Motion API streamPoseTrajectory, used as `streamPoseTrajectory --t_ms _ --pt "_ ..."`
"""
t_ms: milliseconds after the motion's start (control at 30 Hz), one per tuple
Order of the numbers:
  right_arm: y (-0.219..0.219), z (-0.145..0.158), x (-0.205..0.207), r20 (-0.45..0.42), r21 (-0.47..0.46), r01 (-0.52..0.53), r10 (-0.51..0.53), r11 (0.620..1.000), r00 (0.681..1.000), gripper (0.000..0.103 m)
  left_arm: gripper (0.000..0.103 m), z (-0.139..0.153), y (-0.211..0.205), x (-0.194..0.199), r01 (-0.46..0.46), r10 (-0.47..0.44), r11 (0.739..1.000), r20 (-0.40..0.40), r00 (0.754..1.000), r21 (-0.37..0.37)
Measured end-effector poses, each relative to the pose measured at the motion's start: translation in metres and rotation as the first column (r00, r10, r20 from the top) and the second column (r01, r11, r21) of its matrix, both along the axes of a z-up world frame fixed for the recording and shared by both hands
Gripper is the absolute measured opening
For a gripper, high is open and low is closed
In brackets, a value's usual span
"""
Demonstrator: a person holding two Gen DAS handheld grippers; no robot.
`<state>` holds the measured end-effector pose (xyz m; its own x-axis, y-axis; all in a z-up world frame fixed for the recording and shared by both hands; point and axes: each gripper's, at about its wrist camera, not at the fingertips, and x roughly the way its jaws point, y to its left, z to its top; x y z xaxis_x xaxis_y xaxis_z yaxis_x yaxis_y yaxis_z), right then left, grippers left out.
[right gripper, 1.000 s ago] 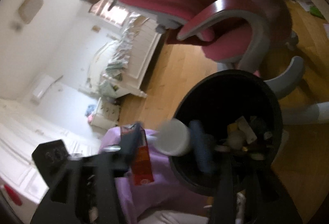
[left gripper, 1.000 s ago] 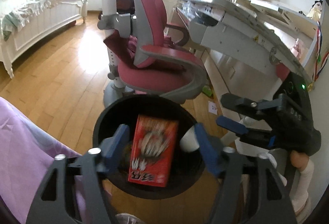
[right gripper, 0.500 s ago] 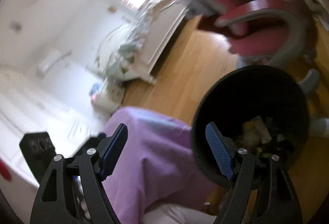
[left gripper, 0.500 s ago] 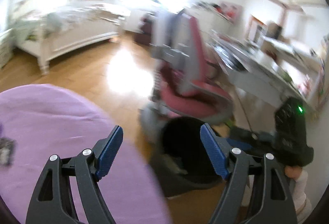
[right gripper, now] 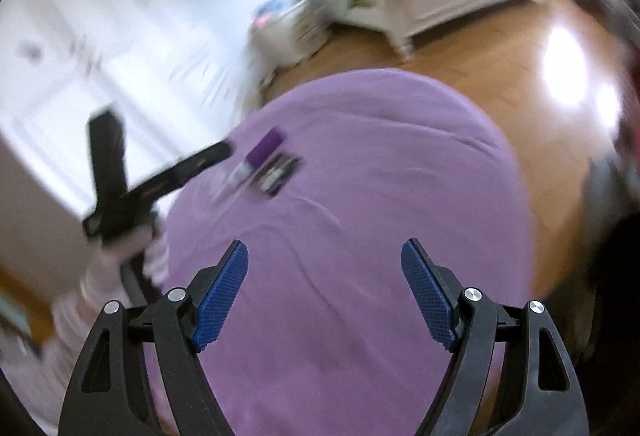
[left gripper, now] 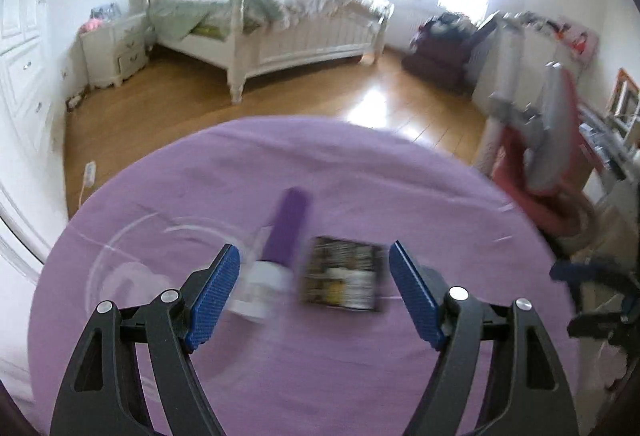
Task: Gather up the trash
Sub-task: 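Grasp the purple tube with left tool while right tool grasps black card packet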
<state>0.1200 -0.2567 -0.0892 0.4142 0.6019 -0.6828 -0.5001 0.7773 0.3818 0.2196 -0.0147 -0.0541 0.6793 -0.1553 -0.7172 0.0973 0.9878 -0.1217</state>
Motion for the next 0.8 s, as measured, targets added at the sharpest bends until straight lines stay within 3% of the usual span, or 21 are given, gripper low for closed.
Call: streamPoseTrajectory --t_ms 133,233,267,400,500,567,633,800 --pt "0.075 -0.006 0.03 0.054 -0.166 -0.172 0.183 0.971 0.982 0.078 0.075 -0.02 0.008 0.026 0.054 -0.051 0.998 -0.072 0.996 0.043" --pt "0.12 -0.017 0.052 0.073 -0.284 -0.254 0.285 0.925 0.956 0.078 0.033 -0.032 0.013 0.033 0.105 -0.097 0.992 -0.106 0.99 0.071" --pt "0.135 -0.022 0.057 0.085 -0.325 -0.29 0.333 0.9 0.939 0.078 0.029 -0.032 0.013 0.035 0.107 -0.098 0.99 -0.105 0.99 0.091" --pt "0.17 -0.04 0.072 0.105 -0.442 -0.376 0.463 0.814 0.88 0.078 0.029 -0.035 0.02 0.035 0.112 -0.105 0.99 -0.08 0.991 0.083" --pt "0.189 -0.05 0.083 0.104 -0.493 -0.402 0.511 0.772 0.853 0.078 0.029 -0.036 0.023 0.031 0.105 -0.101 0.992 -0.066 0.993 0.063" --pt "0.196 -0.054 0.092 0.082 -0.471 -0.433 0.526 0.769 0.846 0.077 0.029 -0.036 0.027 0.029 0.1 -0.096 0.993 -0.065 0.993 0.056" --pt "0.203 -0.054 0.099 0.071 -0.448 -0.43 0.511 0.784 0.857 0.064 0.029 -0.037 0.031 0.029 0.084 -0.081 0.995 -0.065 0.995 0.057" --pt "0.206 -0.053 0.097 0.06 -0.458 -0.379 0.453 0.804 0.889 0.063 0.028 -0.031 0.042 0.021 0.044 -0.045 0.999 -0.036 0.998 -0.009"
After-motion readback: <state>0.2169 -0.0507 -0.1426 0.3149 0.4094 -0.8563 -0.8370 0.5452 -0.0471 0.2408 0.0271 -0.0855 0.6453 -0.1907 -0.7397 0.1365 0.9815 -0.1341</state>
